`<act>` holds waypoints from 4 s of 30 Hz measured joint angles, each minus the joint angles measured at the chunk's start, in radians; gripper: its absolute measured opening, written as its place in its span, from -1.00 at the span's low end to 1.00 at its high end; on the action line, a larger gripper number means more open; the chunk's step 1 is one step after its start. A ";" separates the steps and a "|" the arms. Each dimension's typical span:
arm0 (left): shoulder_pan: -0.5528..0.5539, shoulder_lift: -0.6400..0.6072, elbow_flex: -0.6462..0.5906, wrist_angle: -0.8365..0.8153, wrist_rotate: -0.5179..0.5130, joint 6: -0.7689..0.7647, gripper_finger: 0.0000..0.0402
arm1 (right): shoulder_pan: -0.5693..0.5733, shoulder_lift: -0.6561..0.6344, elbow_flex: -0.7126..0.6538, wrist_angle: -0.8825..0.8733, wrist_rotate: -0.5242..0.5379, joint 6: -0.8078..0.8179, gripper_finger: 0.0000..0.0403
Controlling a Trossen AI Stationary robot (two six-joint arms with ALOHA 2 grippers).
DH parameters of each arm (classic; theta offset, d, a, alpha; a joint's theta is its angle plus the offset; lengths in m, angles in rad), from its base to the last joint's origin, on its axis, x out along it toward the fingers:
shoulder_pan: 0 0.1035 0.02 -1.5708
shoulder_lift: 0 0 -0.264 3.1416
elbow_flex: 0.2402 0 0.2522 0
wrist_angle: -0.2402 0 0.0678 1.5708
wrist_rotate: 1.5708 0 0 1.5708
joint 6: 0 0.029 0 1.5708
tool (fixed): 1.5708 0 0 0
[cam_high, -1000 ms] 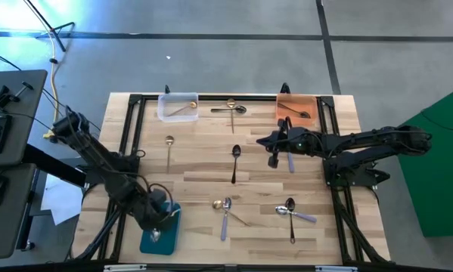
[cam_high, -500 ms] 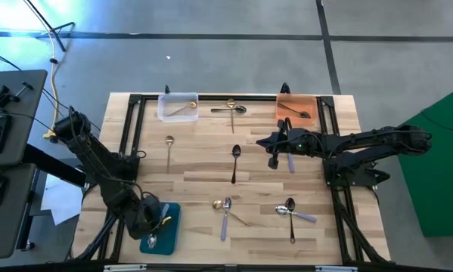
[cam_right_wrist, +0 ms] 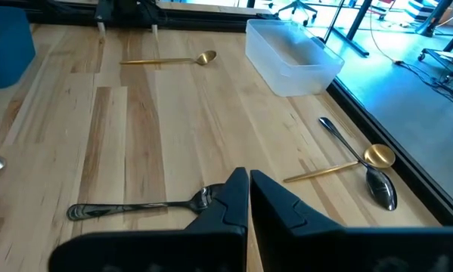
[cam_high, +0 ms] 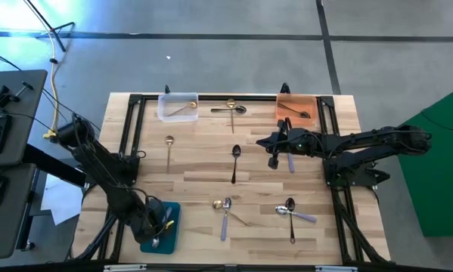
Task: Sort silverware by color (type)
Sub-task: Put the middle left purple spoon into the blue bin, then put the bottom gold spoon into the transparent bin
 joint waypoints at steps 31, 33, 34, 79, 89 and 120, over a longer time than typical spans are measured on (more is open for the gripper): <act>0.192 -0.184 0.000 -0.034 -0.053 0.835 -0.76 | 0.000 0.000 0.000 0.008 0.000 0.028 -1.00; 0.234 -0.186 0.000 -0.031 -0.090 0.960 -0.85 | 0.000 0.000 0.000 0.008 0.000 0.033 -1.00; 0.258 -0.186 0.000 -0.025 -0.117 1.031 -0.90 | 0.000 0.000 0.000 0.009 0.000 0.035 -1.00; 1.236 -0.185 -0.317 1.106 0.100 2.146 -1.00 | -0.132 0.000 0.000 0.054 0.060 0.059 -1.00; 1.276 -0.185 -0.317 1.052 0.069 1.980 -1.00 | -0.189 0.000 0.051 0.017 -0.011 0.208 -1.00; 1.194 -0.185 -0.317 0.877 -0.086 1.817 -1.00 | -0.103 0.112 0.474 -0.700 -0.115 0.384 -1.00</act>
